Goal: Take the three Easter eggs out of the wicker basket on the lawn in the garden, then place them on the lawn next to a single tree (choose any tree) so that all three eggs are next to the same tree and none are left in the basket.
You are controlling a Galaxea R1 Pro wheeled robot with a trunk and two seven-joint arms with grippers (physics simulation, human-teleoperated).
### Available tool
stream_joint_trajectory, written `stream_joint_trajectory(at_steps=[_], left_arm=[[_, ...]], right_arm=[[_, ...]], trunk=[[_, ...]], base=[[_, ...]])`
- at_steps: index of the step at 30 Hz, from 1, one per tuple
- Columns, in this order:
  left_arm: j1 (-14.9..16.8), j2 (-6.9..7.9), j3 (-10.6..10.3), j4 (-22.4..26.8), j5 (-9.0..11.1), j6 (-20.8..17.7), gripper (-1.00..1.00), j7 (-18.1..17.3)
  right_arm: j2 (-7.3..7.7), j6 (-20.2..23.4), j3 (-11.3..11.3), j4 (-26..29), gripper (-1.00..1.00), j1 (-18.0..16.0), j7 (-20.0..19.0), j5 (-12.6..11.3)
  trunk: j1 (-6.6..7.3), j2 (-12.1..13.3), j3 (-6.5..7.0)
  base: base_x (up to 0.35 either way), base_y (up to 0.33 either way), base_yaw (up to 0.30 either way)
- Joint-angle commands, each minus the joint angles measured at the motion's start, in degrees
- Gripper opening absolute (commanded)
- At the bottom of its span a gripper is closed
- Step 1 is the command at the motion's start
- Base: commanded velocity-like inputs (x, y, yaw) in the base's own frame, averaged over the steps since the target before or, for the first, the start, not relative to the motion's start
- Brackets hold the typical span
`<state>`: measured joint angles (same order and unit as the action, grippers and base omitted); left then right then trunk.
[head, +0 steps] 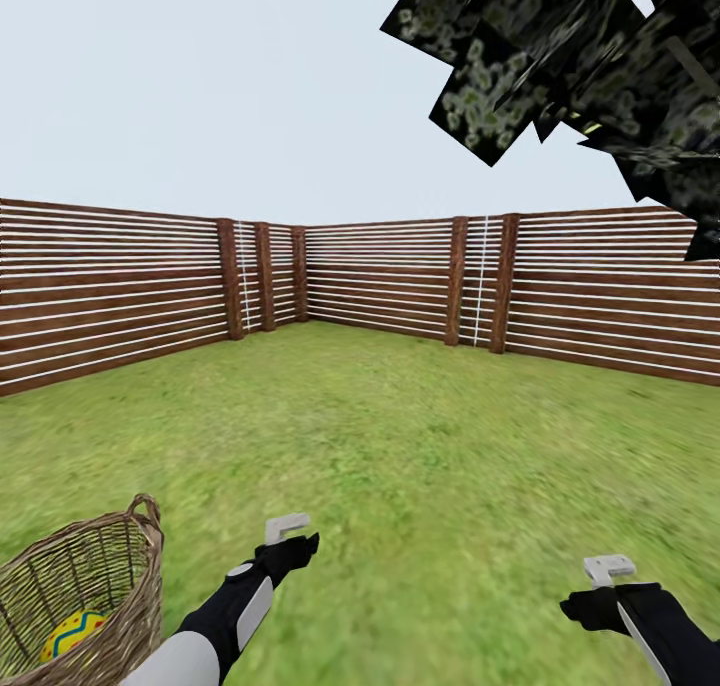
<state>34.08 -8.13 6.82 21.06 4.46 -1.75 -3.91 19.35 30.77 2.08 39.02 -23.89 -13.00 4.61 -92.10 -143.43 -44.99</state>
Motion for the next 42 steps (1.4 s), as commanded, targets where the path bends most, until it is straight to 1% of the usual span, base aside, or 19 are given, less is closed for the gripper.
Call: stream_joint_trajectory(at_steps=[1,7,10,14,15,16,19,22,25,26,27,29,30,31,33,34,36,38,42], left_arm=[[0.0,-0.04,0.4,0.0,0.5,-0.2,1.0,-0.4],[0.0,0.3,0.4,0.1,0.5,0.1,1.0,-1.1],[0.0,0.54,0.4,0.0,0.4,1.1,1.0,-2.0],[-0.6,1.05,0.5,-1.0,0.4,7.6,1.0,-3.0],[-1.0,1.38,0.5,-1.3,0.5,8.5,1.0,-3.1],[-1.6,2.24,0.6,-1.8,0.6,9.5,1.0,-3.2],[-2.0,2.84,0.6,-1.9,0.8,10.0,1.0,-3.2],[-2.1,2.97,0.8,-2.1,0.8,9.8,1.0,-3.0],[-2.1,3.27,0.9,-2.7,0.7,8.1,1.0,-2.9],[-2.1,3.88,0.9,-3.4,0.7,6.7,1.0,-2.9],[-2.1,5.04,1.0,-4.2,0.8,5.4,1.0,-3.0],[-2.1,8.45,1.0,-5.3,1.6,3.7,1.0,-3.2],[-2.1,9.99,1.0,-6.0,2.5,3.2,1.0,-3.4],[-2.1,11.57,1.0,-8.0,4.5,2.8,1.0,-3.6],[-2.1,12.92,1.1,-11.6,7.0,2.7,1.0,-3.8],[-2.1,13.58,1.2,-13.1,7.8,2.7,1.0,-3.8],[-2.1,14.88,1.1,-14.8,8.6,2.8,1.0,-3.9],[-2.1,16.12,1.2,-14.9,9.2,3.6,1.0,-4.0],[-2.1,16.79,1.2,-13.4,9.4,10.4,1.0,-4.9]], right_arm=[[-0.02,0.3,0.2,0.1,1.0,0.0,-0.4,0.5],[-0.04,0.3,0.2,0.2,1.0,0.0,-0.5,0.3],[0.03,0.3,0.4,0.4,1.0,0.0,-0.5,0.2],[0.02,0.3,0.4,0.6,1.0,0.0,-0.5,0.2],[0.01,0.3,0.4,0.5,1.0,0.0,-0.5,0.2],[-0.04,0.3,0.3,0.5,1.0,0.0,-0.5,0.3],[-0.21,0.3,0.2,0.1,1.0,0.0,-0.5,0.4],[-1.13,0.3,0.2,0.0,1.0,0.0,-0.5,0.5],[-1.78,0.3,0.1,-0.1,1.0,0.0,-0.5,0.6],[-1.98,0.3,0.1,-0.2,1.0,0.0,-0.5,0.6],[-2.23,0.3,0.1,-0.2,1.0,0.0,-0.5,0.6],[-2.75,0.3,0.1,-0.2,1.0,0.0,-0.4,0.6],[-2.94,0.3,0.1,-0.2,1.0,0.0,-0.4,0.7],[-3.12,0.3,0.1,-0.3,1.0,0.0,-0.4,0.7],[-3.29,0.2,0.1,-0.7,1.0,0.0,-0.4,0.7],[-3.4,0.2,0.0,-0.9,1.0,0.0,-0.4,0.7],[-3.68,0.2,0.0,-1.3,1.0,0.0,-0.4,0.7],[-4.12,0.1,0.0,-1.4,1.0,0.0,-0.3,0.7],[-4.2,0.1,0.1,-1.5,1.0,0.0,-0.4,0.7]], trunk=[[0.04,0.0,0.16],[0.19,0.1,1.49],[0.27,0.1,2.15],[0.35,0.2,2.82],[0.35,0.2,2.82],[0.35,0.2,2.82],[0.35,0.2,2.82],[0.35,0.2,2.82],[0.35,0.2,2.82],[0.35,0.2,2.82],[0.35,0.2,2.82],[0.35,0.2,2.82],[0.35,0.2,2.82],[0.35,0.2,2.82],[0.35,0.2,2.82],[0.35,0.2,2.82],[0.35,0.2,2.82],[0.35,0.2,2.82],[0.35,0.2,2.82]], base=[[0.0,0.0,0.0],[0.0,0.0,0.0],[0.0,0.0,0.0],[0.0,0.0,0.0],[0.0,0.0,0.0],[0.0,0.0,0.0],[0.0,0.0,0.0],[0.0,0.0,0.0],[0.0,0.0,0.0],[0.0,0.0,0.0],[0.0,0.0,0.0],[0.0,0.0,0.0],[0.0,0.0,0.0],[0.0,0.0,0.0],[0.0,0.0,0.0],[0.0,0.0,0.0],[0.0,0.0,0.0],[0.0,0.0,0.0],[0.0,0.0,0.0]])
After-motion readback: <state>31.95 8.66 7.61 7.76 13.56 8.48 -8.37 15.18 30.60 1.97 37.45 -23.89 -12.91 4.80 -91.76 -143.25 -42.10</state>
